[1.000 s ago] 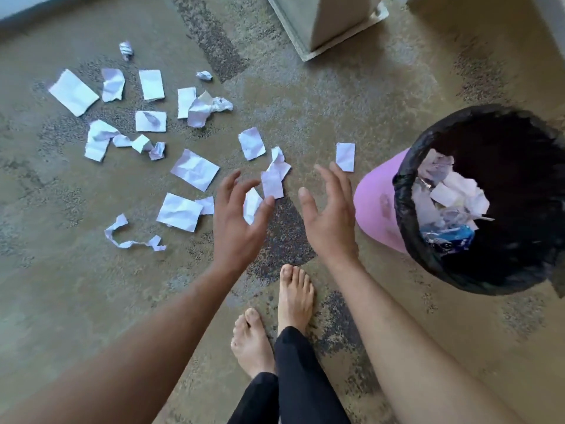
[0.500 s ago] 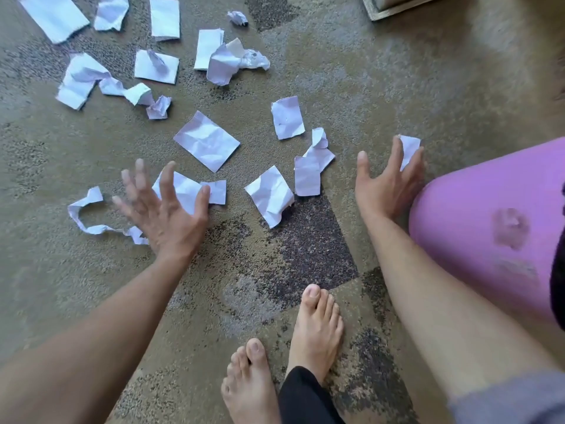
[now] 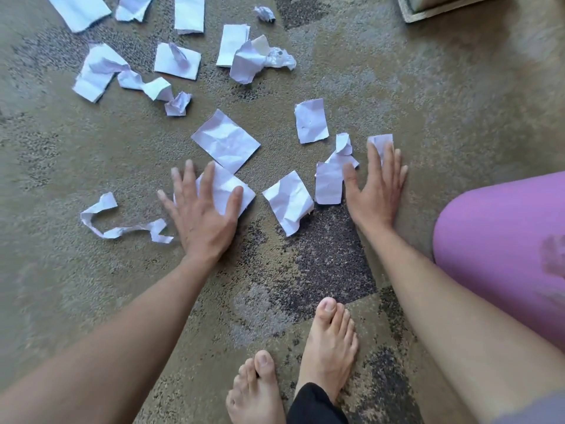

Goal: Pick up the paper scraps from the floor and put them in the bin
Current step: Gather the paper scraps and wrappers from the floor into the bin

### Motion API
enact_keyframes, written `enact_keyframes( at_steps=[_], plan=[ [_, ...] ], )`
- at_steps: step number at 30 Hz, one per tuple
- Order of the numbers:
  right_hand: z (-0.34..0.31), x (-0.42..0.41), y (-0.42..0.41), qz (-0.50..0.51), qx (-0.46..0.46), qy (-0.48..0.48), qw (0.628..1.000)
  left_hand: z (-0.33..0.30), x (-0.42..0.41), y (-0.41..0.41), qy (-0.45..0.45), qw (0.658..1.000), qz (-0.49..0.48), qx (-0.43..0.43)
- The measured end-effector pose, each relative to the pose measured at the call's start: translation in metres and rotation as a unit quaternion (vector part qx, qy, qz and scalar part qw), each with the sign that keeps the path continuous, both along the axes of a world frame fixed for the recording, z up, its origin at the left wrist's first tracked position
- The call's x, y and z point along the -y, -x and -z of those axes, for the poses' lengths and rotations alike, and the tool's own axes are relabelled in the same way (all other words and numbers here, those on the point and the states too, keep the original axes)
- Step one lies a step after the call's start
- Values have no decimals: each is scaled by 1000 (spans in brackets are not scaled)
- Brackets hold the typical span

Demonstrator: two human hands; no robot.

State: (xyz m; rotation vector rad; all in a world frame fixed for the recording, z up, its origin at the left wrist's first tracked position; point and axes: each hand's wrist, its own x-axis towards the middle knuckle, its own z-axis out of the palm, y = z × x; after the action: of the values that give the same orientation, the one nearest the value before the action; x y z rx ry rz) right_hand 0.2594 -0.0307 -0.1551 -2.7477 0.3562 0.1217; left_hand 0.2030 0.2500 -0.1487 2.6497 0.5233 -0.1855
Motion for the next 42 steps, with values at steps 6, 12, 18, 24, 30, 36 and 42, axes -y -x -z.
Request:
enact_keyframes(
  at_steps=[6,12,18,24,30,36,42],
  plan=[
    [-5,-43,15,-201,0,-60,978,-4,22,-9,71,989,86,93],
    [-19,-39,-29,-106,25,-89,990,-9,-9,-76,31,993,59,100],
    [-20,-77,-76,-243,-92,-43,965,-7,-11,-101,24,989,149,-9],
    [-26,-63,-39,-330,-109,-48,936,-9,3,-65,82,964,252,21],
    [-39,-47,6,-294,-119,-58,947,-12,10,-7,42,939,341,17],
    [-50,-58,28,-247,-153,99,952,2,3,19,-85,937,339,21],
    [-55,-75,20,-233,-183,-41,954,18,7,20,-77,937,310,142]
  ],
)
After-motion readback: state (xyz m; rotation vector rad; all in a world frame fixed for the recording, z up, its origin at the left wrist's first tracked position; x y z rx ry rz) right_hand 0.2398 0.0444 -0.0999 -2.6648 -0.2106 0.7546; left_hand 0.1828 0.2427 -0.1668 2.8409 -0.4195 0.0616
